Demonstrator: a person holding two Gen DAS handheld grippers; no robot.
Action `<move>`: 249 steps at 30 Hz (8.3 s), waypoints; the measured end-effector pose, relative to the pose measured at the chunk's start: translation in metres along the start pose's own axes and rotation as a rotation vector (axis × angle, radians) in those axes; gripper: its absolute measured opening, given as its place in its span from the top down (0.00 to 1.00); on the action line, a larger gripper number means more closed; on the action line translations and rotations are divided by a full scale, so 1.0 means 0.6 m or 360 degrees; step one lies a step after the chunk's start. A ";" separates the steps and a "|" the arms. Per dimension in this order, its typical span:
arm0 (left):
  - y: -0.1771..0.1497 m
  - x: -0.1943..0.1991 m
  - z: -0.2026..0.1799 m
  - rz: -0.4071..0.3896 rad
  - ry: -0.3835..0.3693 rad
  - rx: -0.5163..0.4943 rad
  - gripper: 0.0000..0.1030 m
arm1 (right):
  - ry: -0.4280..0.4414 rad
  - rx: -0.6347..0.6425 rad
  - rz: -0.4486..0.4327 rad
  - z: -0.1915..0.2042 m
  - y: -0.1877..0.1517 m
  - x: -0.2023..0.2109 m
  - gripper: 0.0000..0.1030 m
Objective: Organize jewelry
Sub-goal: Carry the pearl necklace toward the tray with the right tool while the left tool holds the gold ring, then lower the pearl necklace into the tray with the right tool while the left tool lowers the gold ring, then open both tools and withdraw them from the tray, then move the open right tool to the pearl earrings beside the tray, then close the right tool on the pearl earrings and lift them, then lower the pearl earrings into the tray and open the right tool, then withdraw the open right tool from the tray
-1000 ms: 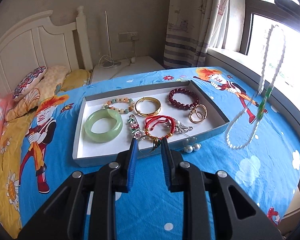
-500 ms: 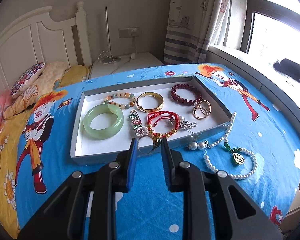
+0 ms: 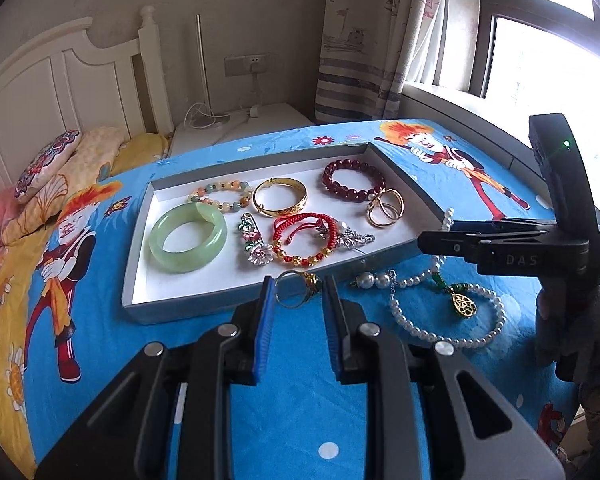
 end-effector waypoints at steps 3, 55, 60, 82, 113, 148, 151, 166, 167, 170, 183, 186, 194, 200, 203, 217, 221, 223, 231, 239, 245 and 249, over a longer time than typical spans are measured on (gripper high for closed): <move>0.001 0.004 0.006 -0.0007 0.0000 0.0023 0.77 | -0.0146 0.0106 0.0040 -0.002 -0.016 0.006 0.65; -0.041 -0.026 -0.043 0.0107 -0.0164 -0.0164 0.80 | -0.0097 0.0621 -0.0837 0.220 0.214 0.315 0.90; 0.013 -0.028 -0.007 0.0062 -0.0123 -0.0107 0.80 | -0.0113 0.0651 -0.0824 0.236 0.243 0.289 0.90; 0.076 -0.139 0.121 0.0004 0.0125 0.0281 0.23 | -0.0123 0.0689 -0.0351 0.207 0.217 -0.009 0.90; -0.012 -0.049 0.160 -0.0071 0.0245 0.0409 0.04 | 0.0053 0.0051 -0.0273 0.040 0.010 0.089 0.28; -0.095 -0.011 0.094 0.0135 0.0245 0.0315 0.04 | -0.0142 0.0486 0.0111 0.101 -0.054 -0.023 0.36; -0.096 -0.013 0.095 0.0139 0.0237 0.0324 0.04 | -0.0155 0.0538 0.0114 0.110 -0.052 -0.031 0.41; -0.101 -0.019 0.097 0.0177 0.0226 0.0341 0.04 | -0.0103 0.0641 0.0108 0.130 -0.046 -0.041 0.64; -0.101 -0.020 0.097 0.0179 0.0228 0.0341 0.04 | -0.0107 0.0639 0.0102 0.129 -0.045 -0.040 0.73; -0.101 -0.021 0.097 0.0188 0.0239 0.0339 0.04 | -0.0110 0.0663 0.0098 0.134 -0.050 -0.038 0.79; -0.100 -0.025 0.066 0.0243 0.0279 0.0243 0.04 | -0.0180 0.0482 -0.0060 0.068 -0.075 0.053 0.80; -0.094 -0.034 0.032 0.0259 0.0193 0.0265 0.04 | -0.0202 0.0441 -0.0098 0.048 -0.082 0.077 0.80; -0.051 -0.093 -0.072 0.0286 0.0108 0.0178 0.22 | -0.0157 0.0322 -0.0144 0.015 -0.088 0.104 0.79; -0.018 -0.130 -0.094 0.0244 0.0213 0.0170 0.51 | -0.0109 0.0296 -0.0153 0.013 -0.088 0.107 0.79; -0.012 -0.128 -0.092 0.0214 0.0225 0.0154 0.82 | -0.0093 0.0287 -0.0171 0.012 -0.086 0.110 0.79; 0.037 -0.053 -0.051 -0.0041 0.0060 0.0193 0.82 | -0.0026 0.0382 -0.0345 0.070 -0.013 0.104 0.79; 0.061 -0.089 -0.042 -0.0009 0.0006 0.0244 0.81 | -0.0018 0.0338 -0.0332 0.071 0.020 0.066 0.79; 0.063 -0.108 -0.038 0.0015 0.0015 0.0258 0.72 | 0.0010 0.0289 -0.0320 0.067 0.029 0.047 0.79; 0.041 -0.090 -0.001 -0.0058 0.0179 0.0266 0.29 | 0.0042 0.0173 -0.0309 0.052 0.024 0.034 0.59; 0.016 -0.011 0.076 -0.0190 0.0505 0.0281 0.02 | -0.0091 0.0221 -0.0319 0.102 0.003 0.035 0.33; -0.023 -0.010 0.115 -0.0081 0.0595 0.0293 0.02 | -0.0296 0.0305 -0.0357 0.128 -0.008 0.025 0.22; -0.022 -0.003 0.114 -0.0111 0.0570 0.0304 0.02 | -0.0324 0.0265 -0.0357 0.117 -0.006 0.023 0.19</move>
Point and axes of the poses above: each gripper's, at about its wrist camera, not at the fingertips, and x roughly against the way its jaws point, z to its left, y to its top, the point moved 7 cm from there along -x, roughly the way its jaws point, and after that the axes turned 4 degrees about -z, right-handed, at the moved point
